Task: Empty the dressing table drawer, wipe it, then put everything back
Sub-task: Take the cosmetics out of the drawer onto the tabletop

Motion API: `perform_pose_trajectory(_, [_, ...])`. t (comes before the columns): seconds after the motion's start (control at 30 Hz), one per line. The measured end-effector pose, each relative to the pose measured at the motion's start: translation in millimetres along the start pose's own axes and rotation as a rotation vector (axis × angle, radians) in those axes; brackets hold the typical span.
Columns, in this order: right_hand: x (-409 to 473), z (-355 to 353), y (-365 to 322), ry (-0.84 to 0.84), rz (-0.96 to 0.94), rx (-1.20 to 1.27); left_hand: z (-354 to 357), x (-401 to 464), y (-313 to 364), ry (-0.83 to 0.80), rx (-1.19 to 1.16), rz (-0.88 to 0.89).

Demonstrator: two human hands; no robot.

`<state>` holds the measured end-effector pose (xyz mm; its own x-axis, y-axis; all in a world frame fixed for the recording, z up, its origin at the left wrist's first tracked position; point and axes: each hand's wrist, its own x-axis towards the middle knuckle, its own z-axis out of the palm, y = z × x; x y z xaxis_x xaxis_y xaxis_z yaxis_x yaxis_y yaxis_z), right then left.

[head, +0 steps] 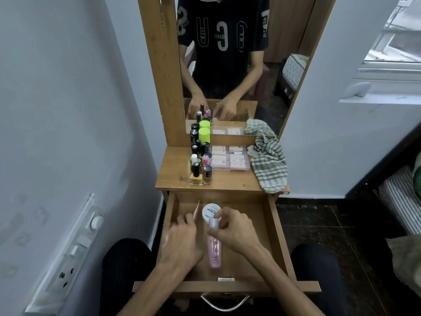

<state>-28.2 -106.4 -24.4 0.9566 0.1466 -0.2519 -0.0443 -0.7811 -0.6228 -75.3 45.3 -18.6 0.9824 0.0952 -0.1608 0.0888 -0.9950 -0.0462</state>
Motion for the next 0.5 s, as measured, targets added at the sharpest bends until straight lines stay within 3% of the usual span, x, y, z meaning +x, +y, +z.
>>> perform_pose_trajectory(0.27, [-17.8,-33.6,-11.7,0.182,-0.26,0.169,-24.3,-24.1,-29.7,0.192,-0.636,-0.086])
perform_pose_trajectory(0.5, [-21.5,-51.5,-65.1,0.2,-0.472,0.224,-72.8,-14.5,-75.5,0.405,-1.131,-0.265])
